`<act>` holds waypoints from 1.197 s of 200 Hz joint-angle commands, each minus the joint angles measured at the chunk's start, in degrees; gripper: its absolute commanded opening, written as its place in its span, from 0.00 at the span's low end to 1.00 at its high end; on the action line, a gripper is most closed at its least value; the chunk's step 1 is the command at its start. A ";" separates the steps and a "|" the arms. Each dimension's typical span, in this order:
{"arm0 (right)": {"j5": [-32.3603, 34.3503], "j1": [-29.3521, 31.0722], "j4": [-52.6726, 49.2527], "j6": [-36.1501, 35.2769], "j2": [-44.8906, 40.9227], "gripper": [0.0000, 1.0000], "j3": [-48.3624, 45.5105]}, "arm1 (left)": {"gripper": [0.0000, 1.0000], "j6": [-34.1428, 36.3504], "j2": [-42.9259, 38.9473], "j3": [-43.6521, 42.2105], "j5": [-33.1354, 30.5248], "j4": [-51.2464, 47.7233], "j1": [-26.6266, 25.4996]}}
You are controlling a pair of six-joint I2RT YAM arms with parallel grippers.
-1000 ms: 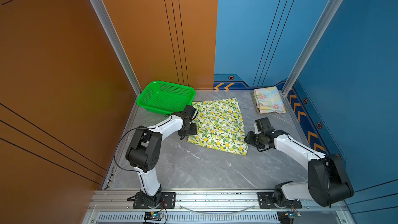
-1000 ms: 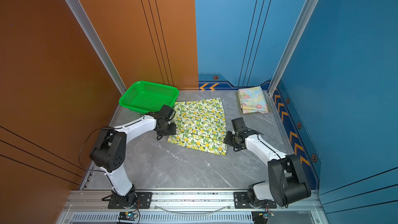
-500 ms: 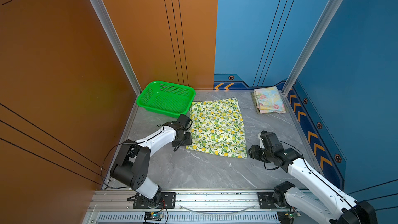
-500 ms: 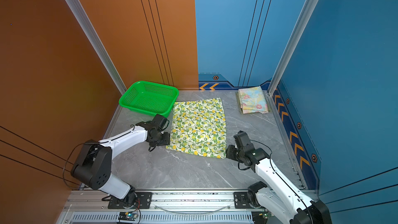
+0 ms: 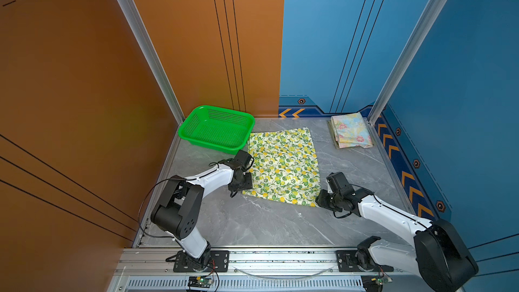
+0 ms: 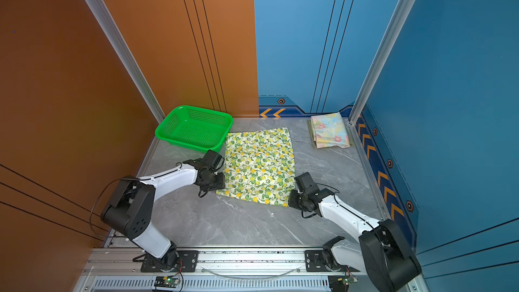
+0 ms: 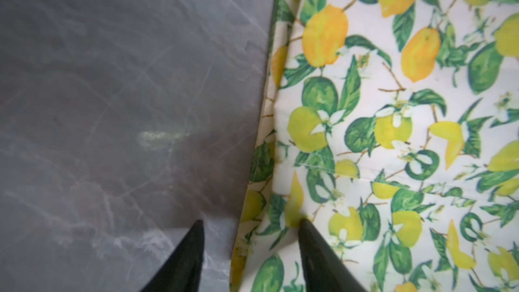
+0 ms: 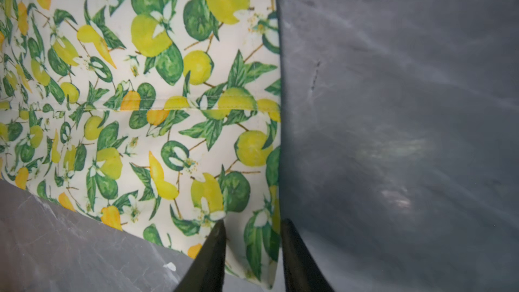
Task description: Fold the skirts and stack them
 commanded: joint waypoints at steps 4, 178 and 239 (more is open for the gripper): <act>-1.33 -0.23 4.88 -0.25 1.44 0.09 1.27 | 0.21 -0.33 0.52 1.69 2.46 1.84 -0.59; 3.21 -8.78 0.39 -12.07 28.29 0.00 26.89 | 0.00 4.42 16.68 21.59 -6.44 -0.28 0.90; 9.95 -7.35 -3.11 -13.85 28.52 0.00 26.84 | 0.49 3.84 13.66 20.21 -6.44 -2.34 0.65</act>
